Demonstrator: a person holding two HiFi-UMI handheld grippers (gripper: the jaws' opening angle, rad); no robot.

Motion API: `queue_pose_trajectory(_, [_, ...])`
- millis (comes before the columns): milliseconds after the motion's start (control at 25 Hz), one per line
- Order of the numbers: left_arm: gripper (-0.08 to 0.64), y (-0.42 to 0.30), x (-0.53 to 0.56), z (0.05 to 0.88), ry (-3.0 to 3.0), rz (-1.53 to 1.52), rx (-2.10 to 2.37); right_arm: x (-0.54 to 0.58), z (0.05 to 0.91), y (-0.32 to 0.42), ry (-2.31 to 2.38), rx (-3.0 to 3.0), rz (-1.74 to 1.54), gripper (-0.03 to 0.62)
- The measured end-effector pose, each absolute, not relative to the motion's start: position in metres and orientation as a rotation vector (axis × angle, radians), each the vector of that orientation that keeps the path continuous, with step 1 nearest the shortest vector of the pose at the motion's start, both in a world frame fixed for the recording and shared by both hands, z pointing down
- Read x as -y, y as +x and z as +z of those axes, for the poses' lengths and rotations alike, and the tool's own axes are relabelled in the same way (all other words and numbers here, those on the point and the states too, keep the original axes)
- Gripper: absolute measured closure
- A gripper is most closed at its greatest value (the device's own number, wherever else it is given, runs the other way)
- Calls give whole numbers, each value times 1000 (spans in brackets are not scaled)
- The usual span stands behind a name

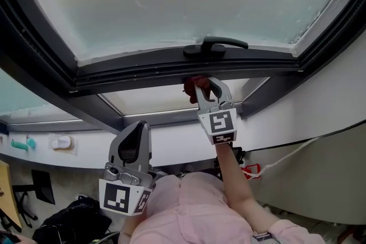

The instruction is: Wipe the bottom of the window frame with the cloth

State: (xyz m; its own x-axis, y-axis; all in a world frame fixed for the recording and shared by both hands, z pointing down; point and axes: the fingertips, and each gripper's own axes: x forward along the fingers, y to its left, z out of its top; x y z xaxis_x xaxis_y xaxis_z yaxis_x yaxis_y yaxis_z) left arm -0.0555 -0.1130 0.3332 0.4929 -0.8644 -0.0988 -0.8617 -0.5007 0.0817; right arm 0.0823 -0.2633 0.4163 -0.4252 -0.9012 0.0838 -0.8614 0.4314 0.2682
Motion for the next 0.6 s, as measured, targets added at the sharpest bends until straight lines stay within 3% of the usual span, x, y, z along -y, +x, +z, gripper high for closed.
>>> queue_pose_trajectory(600, [561, -52, 112, 335, 2664, -193, 1607, 264, 413, 95, 1525, 2474, -297, 526])
